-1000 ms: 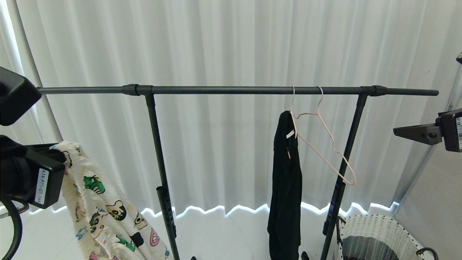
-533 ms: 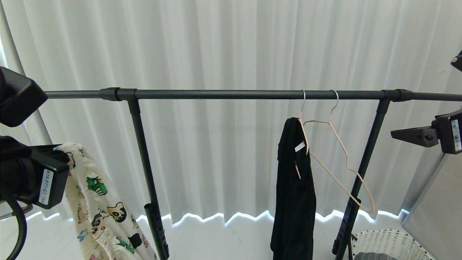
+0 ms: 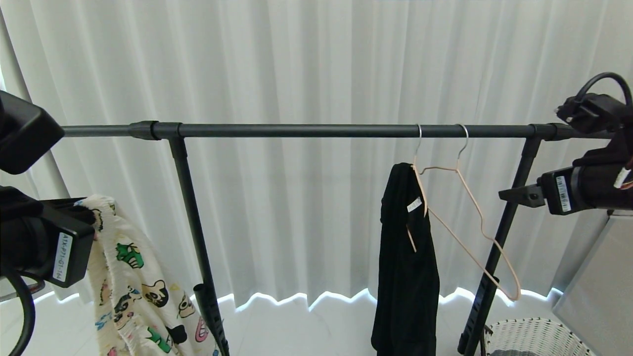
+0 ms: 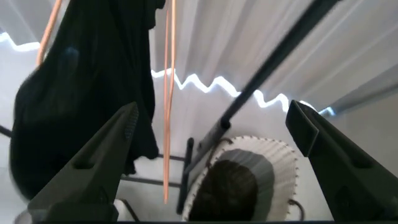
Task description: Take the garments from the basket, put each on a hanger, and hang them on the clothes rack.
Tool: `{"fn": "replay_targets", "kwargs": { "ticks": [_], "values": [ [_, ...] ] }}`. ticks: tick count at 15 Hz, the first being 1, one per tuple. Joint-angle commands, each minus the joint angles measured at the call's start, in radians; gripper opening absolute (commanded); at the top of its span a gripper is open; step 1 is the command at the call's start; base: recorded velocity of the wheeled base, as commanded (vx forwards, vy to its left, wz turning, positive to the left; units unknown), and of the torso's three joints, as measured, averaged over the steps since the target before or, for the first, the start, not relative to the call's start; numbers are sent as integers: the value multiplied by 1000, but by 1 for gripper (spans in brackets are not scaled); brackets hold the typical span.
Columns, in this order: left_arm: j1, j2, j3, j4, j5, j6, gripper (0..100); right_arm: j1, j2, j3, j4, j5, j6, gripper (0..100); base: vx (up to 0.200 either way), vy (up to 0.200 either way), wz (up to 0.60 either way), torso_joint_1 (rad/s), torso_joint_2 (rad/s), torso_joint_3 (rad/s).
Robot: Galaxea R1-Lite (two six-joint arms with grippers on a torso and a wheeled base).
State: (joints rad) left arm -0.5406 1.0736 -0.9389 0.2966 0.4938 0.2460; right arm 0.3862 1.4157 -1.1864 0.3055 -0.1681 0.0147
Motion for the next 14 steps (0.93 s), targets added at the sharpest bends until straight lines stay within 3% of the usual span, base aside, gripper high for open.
{"fn": "replay_targets", "kwargs": {
  "ticks": [1, 3, 8, 12, 14],
  "values": [
    [-27, -14, 0, 1, 2, 9, 0, -16, 112, -6, -32, 42, 7, 100, 0, 0, 0, 0, 0, 0],
    [-55, -21, 2, -1, 2, 32, 0, -18, 169, -7, -45, 41, 13, 100, 0, 0, 0, 0, 0, 0],
    [-55, -20, 2, 1, 3, 32, 0, -4, 312, -6, -135, 35, 130, 100, 0, 0, 0, 0, 0, 0],
    [-55, -18, 2, 1, 3, 32, 0, 22, 331, 11, -140, 28, 214, 100, 0, 0, 0, 0, 0, 0],
    [-55, -17, 2, -1, 3, 32, 0, 22, 348, 14, -140, -11, 218, 100, 0, 0, 0, 0, 0, 0]
  ]
}}
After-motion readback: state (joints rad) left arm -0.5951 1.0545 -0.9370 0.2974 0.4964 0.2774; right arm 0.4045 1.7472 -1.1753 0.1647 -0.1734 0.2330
